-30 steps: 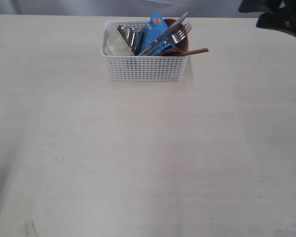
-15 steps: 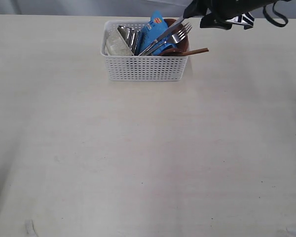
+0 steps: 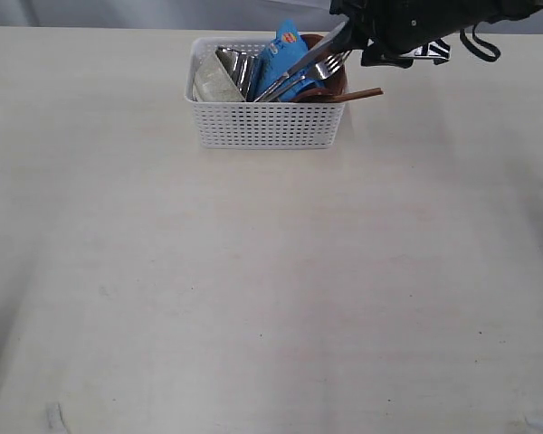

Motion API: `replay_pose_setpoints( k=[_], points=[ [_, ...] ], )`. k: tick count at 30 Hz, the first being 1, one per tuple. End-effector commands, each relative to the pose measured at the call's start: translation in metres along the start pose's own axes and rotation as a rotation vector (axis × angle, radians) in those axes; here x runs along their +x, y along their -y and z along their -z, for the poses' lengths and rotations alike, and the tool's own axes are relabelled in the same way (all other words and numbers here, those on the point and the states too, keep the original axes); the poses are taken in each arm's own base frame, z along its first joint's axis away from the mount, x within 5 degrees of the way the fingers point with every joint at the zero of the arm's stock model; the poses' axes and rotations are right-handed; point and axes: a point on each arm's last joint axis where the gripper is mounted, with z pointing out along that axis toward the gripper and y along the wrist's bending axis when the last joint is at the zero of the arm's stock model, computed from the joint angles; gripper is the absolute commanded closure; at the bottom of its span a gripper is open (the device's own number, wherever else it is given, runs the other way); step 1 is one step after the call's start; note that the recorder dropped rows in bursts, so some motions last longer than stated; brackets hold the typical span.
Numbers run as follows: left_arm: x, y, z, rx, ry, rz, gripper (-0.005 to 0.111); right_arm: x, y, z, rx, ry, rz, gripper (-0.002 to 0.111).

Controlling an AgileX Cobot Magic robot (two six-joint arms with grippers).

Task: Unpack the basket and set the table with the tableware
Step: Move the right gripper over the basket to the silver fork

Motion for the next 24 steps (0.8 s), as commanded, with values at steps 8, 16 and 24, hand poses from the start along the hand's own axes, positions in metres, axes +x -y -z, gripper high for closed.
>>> replay_pose_setpoints(
  k=[8, 16, 24],
  points=[
    [0.0, 0.0, 0.0, -0.004, 0.005, -0.004, 0.107, 0.001, -0.018, -0.006, -0.014, 0.042, 0.134, 0.101],
    [0.0, 0.0, 0.0, -0.004, 0.005, -0.004, 0.107, 0.003, -0.026, -0.008, -0.015, 0.048, 0.16, 0.105],
    [0.0, 0.0, 0.0, -0.004, 0.005, -0.004, 0.107, -0.002, -0.034, 0.008, -0.019, 0.064, 0.208, 0.109]
  ],
)
